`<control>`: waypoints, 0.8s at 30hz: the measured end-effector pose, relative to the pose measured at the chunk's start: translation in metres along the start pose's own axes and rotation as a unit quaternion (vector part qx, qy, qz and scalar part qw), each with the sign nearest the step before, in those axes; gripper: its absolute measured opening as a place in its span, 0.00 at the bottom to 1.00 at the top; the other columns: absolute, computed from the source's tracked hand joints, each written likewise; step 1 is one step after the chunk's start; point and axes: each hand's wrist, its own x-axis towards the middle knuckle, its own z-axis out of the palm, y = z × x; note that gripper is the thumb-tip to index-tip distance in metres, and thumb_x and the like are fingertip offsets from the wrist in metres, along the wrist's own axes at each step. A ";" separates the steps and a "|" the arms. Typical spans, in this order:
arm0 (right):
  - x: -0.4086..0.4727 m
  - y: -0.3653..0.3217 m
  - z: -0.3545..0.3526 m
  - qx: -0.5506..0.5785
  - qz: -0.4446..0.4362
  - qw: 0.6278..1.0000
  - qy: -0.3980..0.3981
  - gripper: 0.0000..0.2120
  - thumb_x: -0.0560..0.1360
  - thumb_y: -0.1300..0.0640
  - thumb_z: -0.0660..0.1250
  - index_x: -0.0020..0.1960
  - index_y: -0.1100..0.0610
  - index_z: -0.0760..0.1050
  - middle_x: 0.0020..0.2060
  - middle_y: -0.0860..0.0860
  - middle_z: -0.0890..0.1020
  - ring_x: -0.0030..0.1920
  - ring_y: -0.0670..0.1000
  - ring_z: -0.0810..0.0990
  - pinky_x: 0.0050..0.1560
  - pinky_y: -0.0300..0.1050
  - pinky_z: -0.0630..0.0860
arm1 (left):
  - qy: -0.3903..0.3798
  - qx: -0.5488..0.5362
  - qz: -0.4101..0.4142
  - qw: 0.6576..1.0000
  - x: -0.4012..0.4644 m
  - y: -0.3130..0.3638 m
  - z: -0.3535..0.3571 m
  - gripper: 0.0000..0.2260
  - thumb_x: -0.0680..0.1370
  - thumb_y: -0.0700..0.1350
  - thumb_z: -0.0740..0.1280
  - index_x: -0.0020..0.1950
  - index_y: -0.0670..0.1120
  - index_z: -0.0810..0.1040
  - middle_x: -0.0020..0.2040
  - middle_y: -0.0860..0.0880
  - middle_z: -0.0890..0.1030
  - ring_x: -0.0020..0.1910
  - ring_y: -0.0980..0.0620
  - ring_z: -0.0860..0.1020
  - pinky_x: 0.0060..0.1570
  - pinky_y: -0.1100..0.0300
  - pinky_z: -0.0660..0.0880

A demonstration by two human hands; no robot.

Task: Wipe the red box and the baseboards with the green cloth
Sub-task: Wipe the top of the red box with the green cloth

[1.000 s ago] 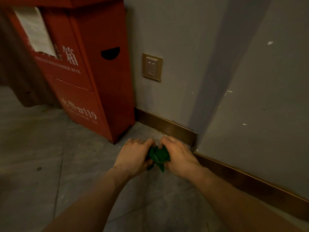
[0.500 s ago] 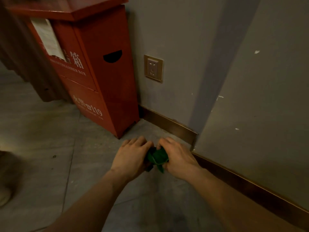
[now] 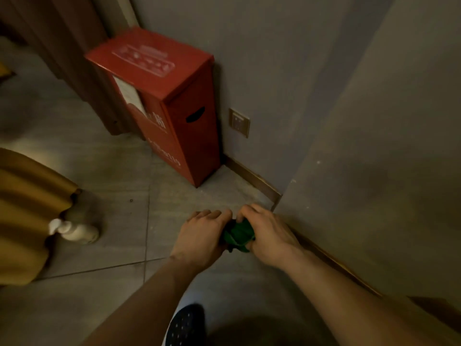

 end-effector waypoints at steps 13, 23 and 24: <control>-0.142 -0.180 -0.303 -0.031 -0.091 0.995 0.004 0.20 0.67 0.62 0.73 0.52 0.48 0.69 0.52 0.48 0.74 0.50 0.54 0.77 0.47 0.51 0.77 | 0.066 -0.043 -0.051 0.996 -0.091 0.163 -0.336 0.13 0.73 0.55 0.71 0.52 0.55 0.70 0.51 0.55 0.80 0.50 0.51 0.77 0.50 0.52 0.74; -0.216 -0.268 -0.446 -0.024 -0.155 0.985 0.075 0.19 0.67 0.62 0.75 0.52 0.49 0.72 0.52 0.48 0.75 0.50 0.51 0.76 0.45 0.43 0.72 | 0.201 -0.040 -0.085 0.975 -0.142 0.253 -0.499 0.15 0.70 0.48 0.73 0.54 0.52 0.75 0.52 0.53 0.83 0.52 0.47 0.80 0.49 0.47 0.76; -0.220 -0.275 -0.452 -0.022 -0.155 0.985 0.076 0.19 0.67 0.62 0.75 0.53 0.49 0.72 0.52 0.48 0.76 0.50 0.51 0.76 0.46 0.42 0.72 | 0.208 -0.046 -0.083 0.974 -0.147 0.256 -0.508 0.15 0.70 0.47 0.73 0.55 0.51 0.76 0.52 0.52 0.83 0.51 0.47 0.80 0.48 0.47 0.76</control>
